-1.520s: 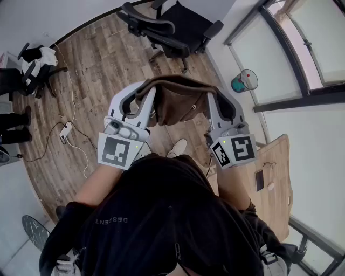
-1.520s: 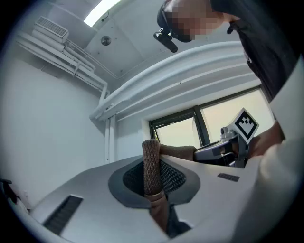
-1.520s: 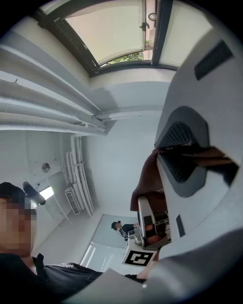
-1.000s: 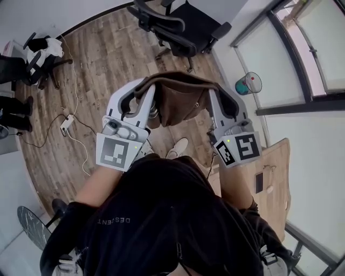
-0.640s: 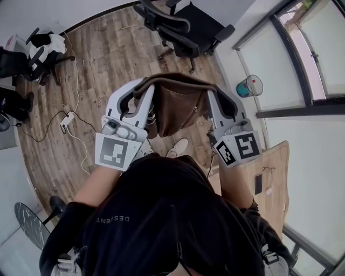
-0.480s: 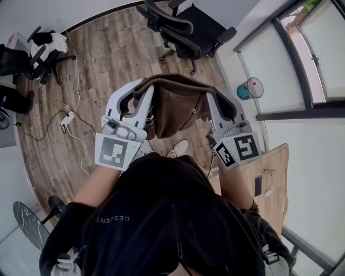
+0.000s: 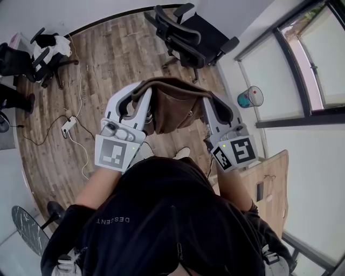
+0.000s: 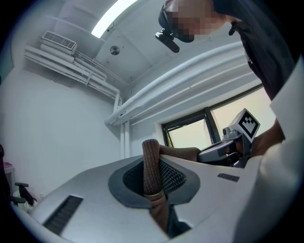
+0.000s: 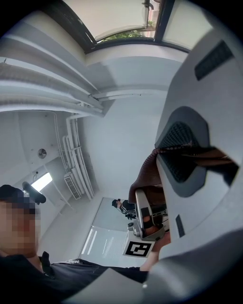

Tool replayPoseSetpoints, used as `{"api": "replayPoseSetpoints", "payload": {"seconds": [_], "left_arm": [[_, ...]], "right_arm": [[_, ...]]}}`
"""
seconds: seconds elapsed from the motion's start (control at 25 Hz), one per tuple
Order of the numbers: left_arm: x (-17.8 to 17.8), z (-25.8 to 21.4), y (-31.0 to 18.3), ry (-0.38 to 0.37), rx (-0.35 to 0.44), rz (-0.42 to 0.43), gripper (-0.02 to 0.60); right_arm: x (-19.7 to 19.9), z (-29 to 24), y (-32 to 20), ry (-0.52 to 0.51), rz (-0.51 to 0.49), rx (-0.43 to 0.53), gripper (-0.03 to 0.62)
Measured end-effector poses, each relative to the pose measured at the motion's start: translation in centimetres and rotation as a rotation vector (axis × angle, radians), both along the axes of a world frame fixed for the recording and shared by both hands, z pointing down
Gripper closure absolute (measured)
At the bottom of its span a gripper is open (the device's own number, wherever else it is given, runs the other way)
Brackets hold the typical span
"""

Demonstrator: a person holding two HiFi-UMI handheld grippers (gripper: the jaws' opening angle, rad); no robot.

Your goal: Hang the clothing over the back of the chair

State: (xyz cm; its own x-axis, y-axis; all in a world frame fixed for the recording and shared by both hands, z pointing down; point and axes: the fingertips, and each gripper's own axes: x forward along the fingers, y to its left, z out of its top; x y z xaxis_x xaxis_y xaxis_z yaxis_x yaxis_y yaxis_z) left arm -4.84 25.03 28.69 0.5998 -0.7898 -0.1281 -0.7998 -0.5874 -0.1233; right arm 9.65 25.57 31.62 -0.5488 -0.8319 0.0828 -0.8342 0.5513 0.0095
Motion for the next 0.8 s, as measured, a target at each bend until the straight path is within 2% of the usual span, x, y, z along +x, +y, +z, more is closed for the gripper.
{"api": "replayPoseSetpoints", "payload": {"seconds": [0.24,0.52,0.8], "left_arm": [[-3.1,-0.4,-0.9,0.001,0.018,0.02,0.534],[-6.3,-0.2,-2.5,0.003,0.003,0.03,0.534],[-7.9,0.6,-4.9,0.001,-0.012,0.012,0.534]], "right_arm": [[-3.0,-0.5,-1.1,0.012,0.025,0.02,0.554],[-6.2,-0.3,-2.5,0.011,0.042,0.008,0.554],[-7.9,0.8,-4.7,0.012,0.023,-0.019,0.554]]}}
